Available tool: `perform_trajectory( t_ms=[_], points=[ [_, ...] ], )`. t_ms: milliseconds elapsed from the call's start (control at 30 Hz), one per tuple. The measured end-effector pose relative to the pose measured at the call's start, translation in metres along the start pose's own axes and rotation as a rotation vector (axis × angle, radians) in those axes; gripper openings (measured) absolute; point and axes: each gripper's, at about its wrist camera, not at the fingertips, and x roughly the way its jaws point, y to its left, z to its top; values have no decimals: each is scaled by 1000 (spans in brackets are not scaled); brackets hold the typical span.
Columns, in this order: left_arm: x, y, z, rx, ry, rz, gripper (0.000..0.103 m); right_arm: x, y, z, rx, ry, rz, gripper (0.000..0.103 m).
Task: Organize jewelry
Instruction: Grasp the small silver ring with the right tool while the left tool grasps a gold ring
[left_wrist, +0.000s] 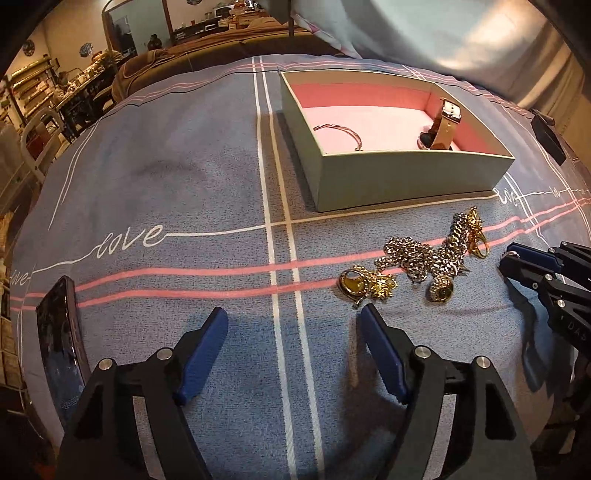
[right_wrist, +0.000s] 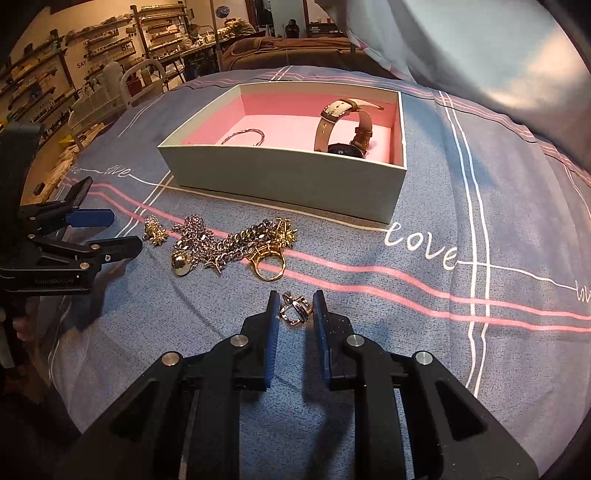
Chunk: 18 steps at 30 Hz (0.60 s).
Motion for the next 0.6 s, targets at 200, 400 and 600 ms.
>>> perform_trajectory(
  t_ms=[200, 400, 600],
  points=[
    [11, -21, 19, 45, -16, -37, 72, 1, 0, 0, 9, 7, 9, 19],
    [3, -9, 6, 14, -10, -30, 69, 2, 0, 1, 4, 11, 10, 19],
    [0, -7, 4, 9, -20, -33, 58, 4, 1, 3, 0, 9, 13, 19]
  ],
)
